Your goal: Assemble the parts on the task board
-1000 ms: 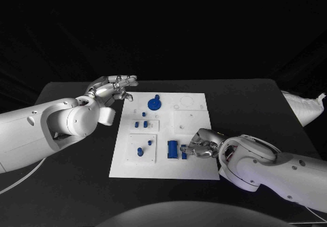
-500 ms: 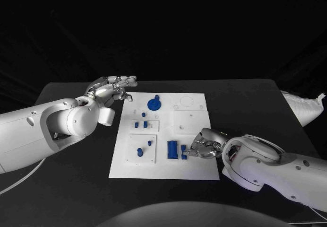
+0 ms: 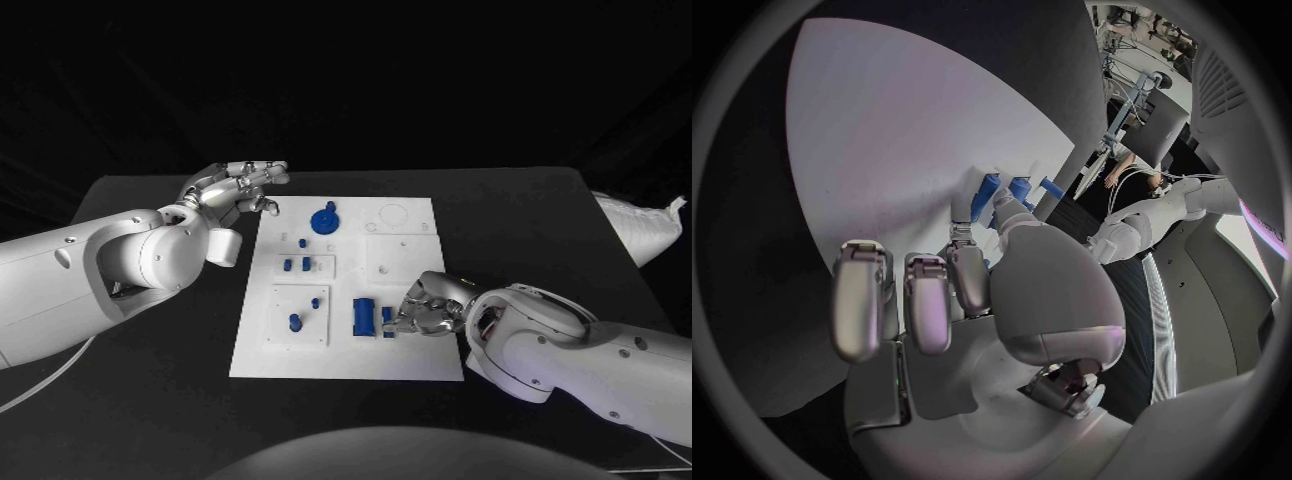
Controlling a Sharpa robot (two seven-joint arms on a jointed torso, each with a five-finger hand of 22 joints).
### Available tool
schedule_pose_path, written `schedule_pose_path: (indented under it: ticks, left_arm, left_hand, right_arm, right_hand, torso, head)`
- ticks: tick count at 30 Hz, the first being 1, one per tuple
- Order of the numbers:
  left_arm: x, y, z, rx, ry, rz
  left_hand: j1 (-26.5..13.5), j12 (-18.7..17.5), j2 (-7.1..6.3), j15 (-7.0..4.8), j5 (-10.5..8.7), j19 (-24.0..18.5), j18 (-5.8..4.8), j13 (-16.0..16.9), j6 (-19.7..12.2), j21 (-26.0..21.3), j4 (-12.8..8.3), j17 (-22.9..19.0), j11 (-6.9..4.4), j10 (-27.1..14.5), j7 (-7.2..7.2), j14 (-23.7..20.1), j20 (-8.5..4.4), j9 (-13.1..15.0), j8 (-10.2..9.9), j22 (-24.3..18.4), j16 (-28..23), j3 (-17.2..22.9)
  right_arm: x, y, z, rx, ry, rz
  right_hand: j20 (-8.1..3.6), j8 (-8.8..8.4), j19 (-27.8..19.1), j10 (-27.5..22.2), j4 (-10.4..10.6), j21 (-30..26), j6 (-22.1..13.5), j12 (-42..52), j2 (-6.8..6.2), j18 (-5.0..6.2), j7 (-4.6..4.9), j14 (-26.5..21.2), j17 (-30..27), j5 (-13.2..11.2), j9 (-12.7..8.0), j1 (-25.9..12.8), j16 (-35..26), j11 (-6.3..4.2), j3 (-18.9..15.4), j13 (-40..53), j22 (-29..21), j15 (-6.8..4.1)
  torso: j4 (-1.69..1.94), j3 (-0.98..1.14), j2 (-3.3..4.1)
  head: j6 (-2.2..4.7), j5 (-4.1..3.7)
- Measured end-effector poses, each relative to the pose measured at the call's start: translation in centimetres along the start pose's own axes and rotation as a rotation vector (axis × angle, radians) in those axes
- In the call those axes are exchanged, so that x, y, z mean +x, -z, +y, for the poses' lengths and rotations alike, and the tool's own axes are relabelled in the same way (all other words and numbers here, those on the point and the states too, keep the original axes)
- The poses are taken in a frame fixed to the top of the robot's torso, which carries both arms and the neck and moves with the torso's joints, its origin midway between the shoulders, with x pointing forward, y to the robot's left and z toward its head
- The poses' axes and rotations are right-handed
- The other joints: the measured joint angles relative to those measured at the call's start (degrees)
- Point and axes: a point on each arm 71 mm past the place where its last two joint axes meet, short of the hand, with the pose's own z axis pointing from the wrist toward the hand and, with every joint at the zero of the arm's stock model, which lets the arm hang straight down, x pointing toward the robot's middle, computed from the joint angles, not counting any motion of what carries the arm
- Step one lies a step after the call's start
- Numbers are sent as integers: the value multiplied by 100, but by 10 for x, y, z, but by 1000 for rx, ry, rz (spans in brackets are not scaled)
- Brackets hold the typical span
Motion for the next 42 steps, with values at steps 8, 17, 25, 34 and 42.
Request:
schedule_pose_path:
  ticks: [8,17,25,34,42]
  left_arm:
    - [0,0,0,0,0,0]
    - [-1,0,0,0,0,-1]
    - [-1,0,0,0,0,-1]
    - [-2,-4,3,-4,-2,-8]
    - [-7,-15,18,-20,10,-34]
  left_hand:
    - [0,0,0,0,0,0,0,0,0,0,0,0,0,0,0,0,0,0,0,0,0,0]
    - [0,20,0,0,0,0,0,0,0,0,0,0,0,0,0,0,0,0,0,0,0,0]
    - [0,20,0,0,0,0,0,0,0,0,0,1,0,0,0,0,0,0,0,1,0,0]
    - [-2,140,2,19,0,-153,0,5,-43,-138,38,-584,13,-96,-1,-391,66,0,72,-66,-319,-72]
    - [-53,285,53,106,0,-1131,0,-65,-33,-1036,65,-1628,51,-216,-11,-1362,180,0,229,-617,-1913,-240]
  right_arm:
    - [0,-4,-2,6,23,3]
    - [0,-6,0,-4,45,-2]
    - [-2,-4,-2,-16,23,-29]
    - [-31,-8,-12,-110,-147,-62]
    - [-86,-39,-32,-219,-506,-135]
  right_hand:
    - [0,68,0,0,-205,0,-17,36,156,0,-24,0,-1,-269,34,389,0,0,-56,6,33,0]
    - [0,70,0,-1,-238,0,-9,46,182,0,-31,0,-1,-345,45,510,0,0,-143,19,42,0]
    - [0,67,0,-2,170,-34,-72,-29,177,0,-12,0,-1,-62,33,68,-15,-1,-571,4,-19,0]
    - [172,-403,-408,-437,86,-966,-876,-1294,302,157,298,-10,-5,4,-190,489,-786,289,-816,-75,-1237,199]
    - [463,-766,-1819,-2212,-434,-3896,-1312,-5071,648,587,578,-1122,-3137,4,-500,1526,-4508,601,-623,-2536,-4308,512]
  torso:
    - [4,-2,3]
    - [2,-2,-1]
    - [-2,-6,-10]
    - [-11,-20,-81]
    - [-42,-75,-249]
  head:
    - [-25,13]
    - [-41,27]
    - [-19,22]
    - [91,-21]
    - [312,-71]
